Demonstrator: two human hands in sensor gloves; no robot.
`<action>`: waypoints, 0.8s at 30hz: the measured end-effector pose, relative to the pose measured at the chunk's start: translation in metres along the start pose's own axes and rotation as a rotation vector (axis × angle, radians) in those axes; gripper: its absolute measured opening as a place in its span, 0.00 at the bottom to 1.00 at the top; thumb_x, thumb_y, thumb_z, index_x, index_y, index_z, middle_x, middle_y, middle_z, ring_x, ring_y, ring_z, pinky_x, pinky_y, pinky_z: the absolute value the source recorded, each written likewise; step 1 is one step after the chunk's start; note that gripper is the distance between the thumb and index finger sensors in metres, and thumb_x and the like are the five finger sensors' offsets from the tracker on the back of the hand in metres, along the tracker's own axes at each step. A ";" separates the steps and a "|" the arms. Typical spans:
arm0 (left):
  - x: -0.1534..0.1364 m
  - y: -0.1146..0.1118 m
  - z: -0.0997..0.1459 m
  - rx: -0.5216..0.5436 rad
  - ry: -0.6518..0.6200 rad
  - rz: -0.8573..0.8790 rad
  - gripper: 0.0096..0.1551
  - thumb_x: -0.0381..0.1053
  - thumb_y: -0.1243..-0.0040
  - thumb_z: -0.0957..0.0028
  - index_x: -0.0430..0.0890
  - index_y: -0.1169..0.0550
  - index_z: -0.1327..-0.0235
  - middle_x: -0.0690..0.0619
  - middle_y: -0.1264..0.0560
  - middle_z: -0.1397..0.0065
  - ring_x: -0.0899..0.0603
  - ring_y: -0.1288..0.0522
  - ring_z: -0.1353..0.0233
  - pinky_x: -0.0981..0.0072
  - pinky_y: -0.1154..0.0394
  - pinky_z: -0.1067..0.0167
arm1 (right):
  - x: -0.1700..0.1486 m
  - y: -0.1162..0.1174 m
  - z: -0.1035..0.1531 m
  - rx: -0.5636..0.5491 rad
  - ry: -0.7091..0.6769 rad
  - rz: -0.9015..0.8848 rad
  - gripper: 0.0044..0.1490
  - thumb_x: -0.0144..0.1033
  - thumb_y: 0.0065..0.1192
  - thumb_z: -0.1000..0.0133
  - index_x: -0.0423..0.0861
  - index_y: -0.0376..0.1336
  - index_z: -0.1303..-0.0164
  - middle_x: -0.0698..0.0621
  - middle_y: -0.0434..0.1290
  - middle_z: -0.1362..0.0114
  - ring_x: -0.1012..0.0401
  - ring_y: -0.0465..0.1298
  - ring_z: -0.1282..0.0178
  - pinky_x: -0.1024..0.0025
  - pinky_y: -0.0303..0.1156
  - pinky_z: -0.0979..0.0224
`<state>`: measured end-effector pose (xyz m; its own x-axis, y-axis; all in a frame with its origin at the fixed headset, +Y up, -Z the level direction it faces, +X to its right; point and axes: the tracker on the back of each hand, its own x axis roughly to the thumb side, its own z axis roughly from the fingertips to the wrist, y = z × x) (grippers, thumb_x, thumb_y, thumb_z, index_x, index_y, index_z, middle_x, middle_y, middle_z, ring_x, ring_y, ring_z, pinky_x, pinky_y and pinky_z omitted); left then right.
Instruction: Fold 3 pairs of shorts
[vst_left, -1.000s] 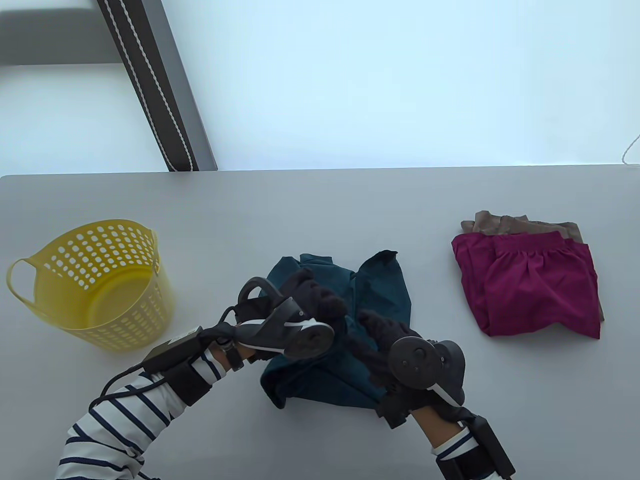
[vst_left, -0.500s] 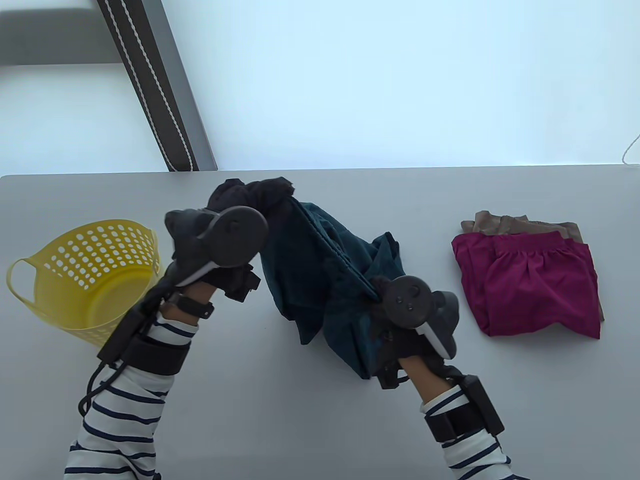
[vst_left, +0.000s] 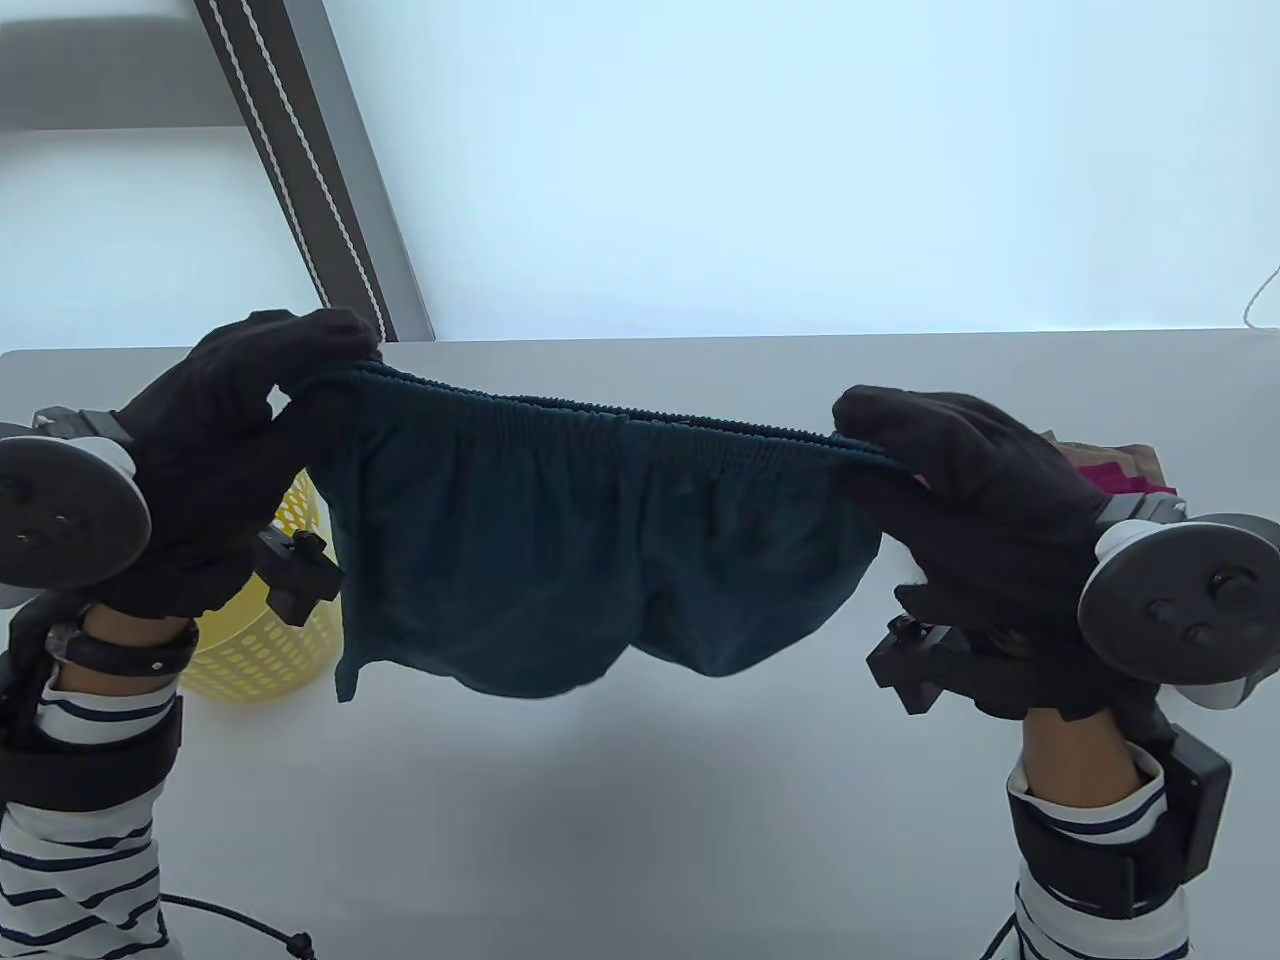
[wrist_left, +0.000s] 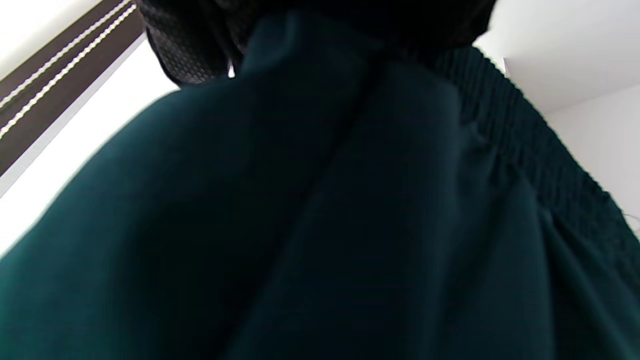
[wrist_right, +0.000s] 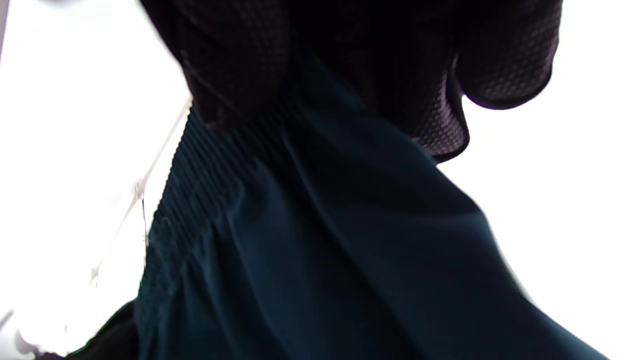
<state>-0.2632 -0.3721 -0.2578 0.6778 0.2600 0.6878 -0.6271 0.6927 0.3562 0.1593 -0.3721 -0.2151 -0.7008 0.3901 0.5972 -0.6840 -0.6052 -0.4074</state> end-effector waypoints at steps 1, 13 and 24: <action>0.000 -0.004 -0.004 -0.033 0.010 -0.053 0.26 0.59 0.48 0.48 0.59 0.30 0.35 0.64 0.16 0.44 0.52 0.12 0.44 0.48 0.23 0.30 | 0.002 0.000 -0.007 0.067 0.011 0.127 0.27 0.45 0.63 0.49 0.50 0.70 0.40 0.49 0.81 0.43 0.48 0.81 0.40 0.46 0.71 0.36; -0.041 -0.136 -0.066 -0.332 0.260 -0.843 0.24 0.59 0.50 0.53 0.61 0.32 0.42 0.59 0.26 0.41 0.43 0.22 0.30 0.33 0.32 0.27 | -0.079 0.113 -0.053 0.196 0.480 0.575 0.29 0.38 0.58 0.50 0.36 0.64 0.43 0.48 0.82 0.60 0.56 0.85 0.68 0.58 0.79 0.58; -0.038 -0.089 -0.043 0.180 0.146 -0.913 0.25 0.59 0.49 0.57 0.63 0.36 0.45 0.66 0.23 0.47 0.53 0.17 0.36 0.43 0.27 0.28 | -0.067 0.109 -0.037 -0.166 0.143 0.394 0.28 0.37 0.62 0.49 0.52 0.59 0.39 0.54 0.78 0.43 0.57 0.84 0.46 0.56 0.77 0.36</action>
<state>-0.2166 -0.4148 -0.3427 0.9701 -0.2424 0.0122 0.1291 0.5583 0.8195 0.1243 -0.4384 -0.3254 -0.9272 0.2515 0.2777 -0.3746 -0.6115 -0.6969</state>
